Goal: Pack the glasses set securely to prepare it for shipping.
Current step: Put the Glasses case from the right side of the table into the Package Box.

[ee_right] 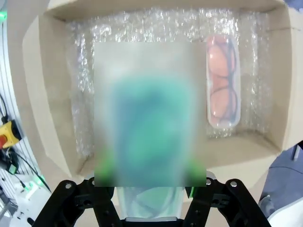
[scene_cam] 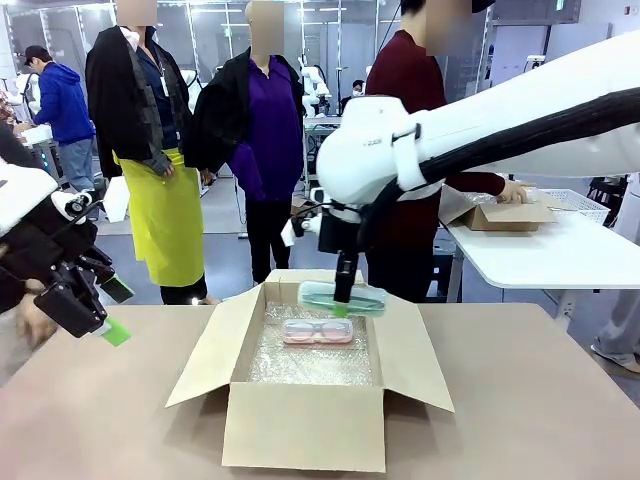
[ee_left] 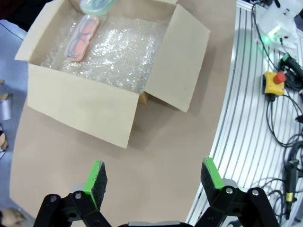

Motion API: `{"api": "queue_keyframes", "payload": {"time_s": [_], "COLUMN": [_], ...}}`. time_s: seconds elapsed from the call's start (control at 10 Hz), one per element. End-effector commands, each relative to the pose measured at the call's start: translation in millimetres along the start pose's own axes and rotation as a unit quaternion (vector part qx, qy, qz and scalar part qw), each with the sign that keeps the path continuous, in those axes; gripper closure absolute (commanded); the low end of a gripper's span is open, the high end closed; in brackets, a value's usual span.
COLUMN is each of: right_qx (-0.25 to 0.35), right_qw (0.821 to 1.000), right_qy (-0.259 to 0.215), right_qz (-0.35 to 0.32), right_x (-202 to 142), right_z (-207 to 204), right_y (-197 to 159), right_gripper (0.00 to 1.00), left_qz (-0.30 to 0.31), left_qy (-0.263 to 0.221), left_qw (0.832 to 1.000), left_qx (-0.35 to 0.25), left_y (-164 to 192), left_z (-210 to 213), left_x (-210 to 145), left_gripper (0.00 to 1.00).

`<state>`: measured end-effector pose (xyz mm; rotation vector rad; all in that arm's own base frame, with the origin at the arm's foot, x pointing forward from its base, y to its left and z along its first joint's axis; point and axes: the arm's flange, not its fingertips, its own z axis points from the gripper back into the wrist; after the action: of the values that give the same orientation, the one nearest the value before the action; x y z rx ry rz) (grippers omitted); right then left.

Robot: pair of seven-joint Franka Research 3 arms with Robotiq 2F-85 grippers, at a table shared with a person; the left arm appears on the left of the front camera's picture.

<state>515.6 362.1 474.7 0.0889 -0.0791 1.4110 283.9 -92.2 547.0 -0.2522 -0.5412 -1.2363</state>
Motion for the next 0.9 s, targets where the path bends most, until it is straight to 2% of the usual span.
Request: {"api": "queue_keyframes", "payload": {"time_s": [0.0,0.3,0.8], "right_qx": [0.001,0.004,0.035], "right_qw": [1.0,1.0,0.998], "right_qy": [0.018,0.021,0.05], "right_qz": [-0.018,-0.012,0.001], "right_x": [41,63,57], "right_z": [-7,-46,-107], "right_y": [-4,-6,-14], "right_gripper": [0.36,0.36,0.36], "left_qz": [-0.009,-0.009,-0.009], "left_qy": [-0.001,-0.001,-0.001], "left_qw": [1.0,1.0,1.0], "left_qx": [-0.001,-0.001,-0.001], "left_y": [1,1,1], "left_z": [1,1,1], "left_x": [-2,-2,-2], "left_gripper": [0.0,0.0,0.0]}}
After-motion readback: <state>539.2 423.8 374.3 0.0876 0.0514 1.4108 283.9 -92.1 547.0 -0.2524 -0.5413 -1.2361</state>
